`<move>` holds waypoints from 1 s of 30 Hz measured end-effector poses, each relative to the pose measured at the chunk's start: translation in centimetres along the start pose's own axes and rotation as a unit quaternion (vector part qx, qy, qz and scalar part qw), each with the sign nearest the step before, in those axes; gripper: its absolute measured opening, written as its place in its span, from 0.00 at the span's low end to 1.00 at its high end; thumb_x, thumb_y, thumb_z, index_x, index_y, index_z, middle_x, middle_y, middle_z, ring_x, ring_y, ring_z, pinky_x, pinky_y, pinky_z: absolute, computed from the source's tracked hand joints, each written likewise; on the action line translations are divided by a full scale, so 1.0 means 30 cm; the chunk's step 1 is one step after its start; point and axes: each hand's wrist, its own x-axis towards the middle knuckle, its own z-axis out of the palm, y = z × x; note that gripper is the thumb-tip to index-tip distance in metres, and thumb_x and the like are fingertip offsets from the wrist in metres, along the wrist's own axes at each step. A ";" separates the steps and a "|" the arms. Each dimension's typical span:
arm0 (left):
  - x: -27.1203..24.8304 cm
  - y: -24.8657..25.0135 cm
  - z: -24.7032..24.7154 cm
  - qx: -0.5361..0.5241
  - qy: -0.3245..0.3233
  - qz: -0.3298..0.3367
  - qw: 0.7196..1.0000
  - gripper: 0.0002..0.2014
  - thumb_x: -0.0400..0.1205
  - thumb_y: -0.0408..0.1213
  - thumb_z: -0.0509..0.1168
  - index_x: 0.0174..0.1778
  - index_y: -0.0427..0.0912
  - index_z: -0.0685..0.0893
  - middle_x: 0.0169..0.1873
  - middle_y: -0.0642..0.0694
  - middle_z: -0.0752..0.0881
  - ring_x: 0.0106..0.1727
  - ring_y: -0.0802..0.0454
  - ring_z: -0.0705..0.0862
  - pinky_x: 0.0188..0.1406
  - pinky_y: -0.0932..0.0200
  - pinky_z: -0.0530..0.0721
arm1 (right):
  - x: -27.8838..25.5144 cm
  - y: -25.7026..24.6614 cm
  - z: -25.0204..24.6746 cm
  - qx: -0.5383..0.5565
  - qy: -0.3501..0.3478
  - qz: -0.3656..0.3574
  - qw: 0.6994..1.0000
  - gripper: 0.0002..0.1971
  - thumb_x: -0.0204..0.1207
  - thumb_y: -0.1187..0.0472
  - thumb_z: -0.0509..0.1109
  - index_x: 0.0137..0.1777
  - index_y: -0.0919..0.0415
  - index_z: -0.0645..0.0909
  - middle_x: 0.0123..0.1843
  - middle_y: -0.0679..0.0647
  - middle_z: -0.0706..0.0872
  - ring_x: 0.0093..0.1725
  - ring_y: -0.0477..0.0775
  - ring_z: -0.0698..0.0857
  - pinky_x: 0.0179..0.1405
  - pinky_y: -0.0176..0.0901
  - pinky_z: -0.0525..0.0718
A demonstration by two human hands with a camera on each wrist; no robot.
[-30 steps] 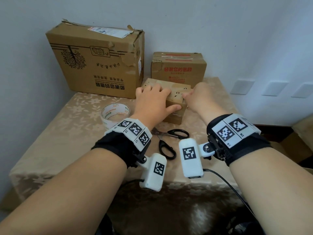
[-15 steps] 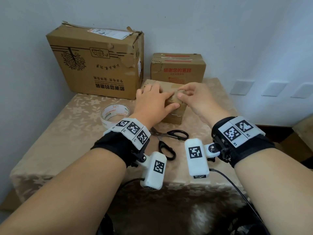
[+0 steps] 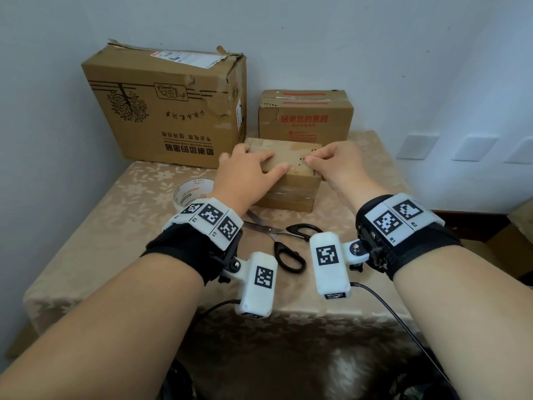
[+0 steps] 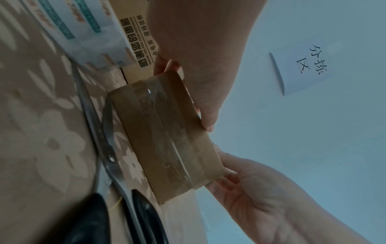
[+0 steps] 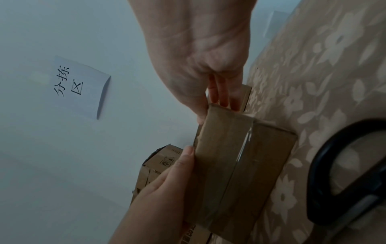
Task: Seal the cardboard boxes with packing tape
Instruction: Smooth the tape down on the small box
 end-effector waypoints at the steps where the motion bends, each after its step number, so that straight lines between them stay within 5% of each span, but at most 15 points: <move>1: -0.001 0.001 0.000 0.002 0.001 0.000 1.000 0.29 0.80 0.66 0.55 0.76 0.59 0.72 0.77 0.43 0.67 0.73 0.35 0.65 0.73 0.48 0.64 | 0.001 0.001 0.001 -0.001 0.004 0.001 1.000 0.09 0.75 0.61 0.75 0.33 0.55 0.84 0.42 0.50 0.87 0.53 0.55 0.86 0.61 0.56 0.84; 5: -0.002 0.001 0.002 0.003 0.002 -0.004 1.000 0.29 0.80 0.66 0.55 0.75 0.60 0.72 0.76 0.43 0.67 0.73 0.35 0.65 0.73 0.48 0.64 | 0.003 0.005 0.007 -0.012 0.012 0.004 1.000 0.10 0.75 0.62 0.75 0.32 0.53 0.83 0.39 0.47 0.84 0.52 0.53 0.85 0.61 0.53 0.84; 12: -0.003 -0.008 0.001 -0.031 0.013 -0.004 0.999 0.28 0.80 0.65 0.56 0.75 0.59 0.74 0.77 0.43 0.67 0.74 0.36 0.64 0.74 0.47 0.63 | -0.004 0.018 -0.015 0.045 0.009 0.016 0.999 0.02 0.79 0.57 0.70 0.48 0.53 0.83 0.49 0.50 0.85 0.53 0.52 0.85 0.56 0.55 0.87; 18: -0.003 0.028 0.008 -0.002 -0.012 0.094 0.996 0.23 0.82 0.62 0.55 0.74 0.64 0.73 0.81 0.50 0.62 0.82 0.46 0.54 0.80 0.36 0.46 | -0.047 0.021 -0.066 0.039 -0.077 -0.003 0.996 0.18 0.79 0.61 0.71 0.68 0.60 0.80 0.62 0.53 0.83 0.57 0.51 0.84 0.57 0.49 0.87; 23: -0.008 0.044 0.029 0.017 -0.021 0.108 0.994 0.20 0.84 0.59 0.55 0.73 0.67 0.71 0.78 0.53 0.67 0.81 0.49 0.58 0.79 0.36 0.43 | -0.056 0.014 -0.053 -0.003 -0.029 -0.018 0.999 0.02 0.76 0.65 0.74 0.46 0.60 0.83 0.46 0.56 0.87 0.49 0.58 0.87 0.55 0.57 0.87; 30: -0.014 0.044 0.031 0.022 -0.015 0.110 0.994 0.20 0.84 0.58 0.55 0.73 0.68 0.72 0.78 0.53 0.67 0.80 0.49 0.59 0.79 0.36 0.43 | -0.012 0.006 -0.026 -0.055 -0.015 0.038 0.998 0.11 0.76 0.61 0.74 0.32 0.60 0.82 0.34 0.57 0.86 0.43 0.61 0.89 0.52 0.60 0.88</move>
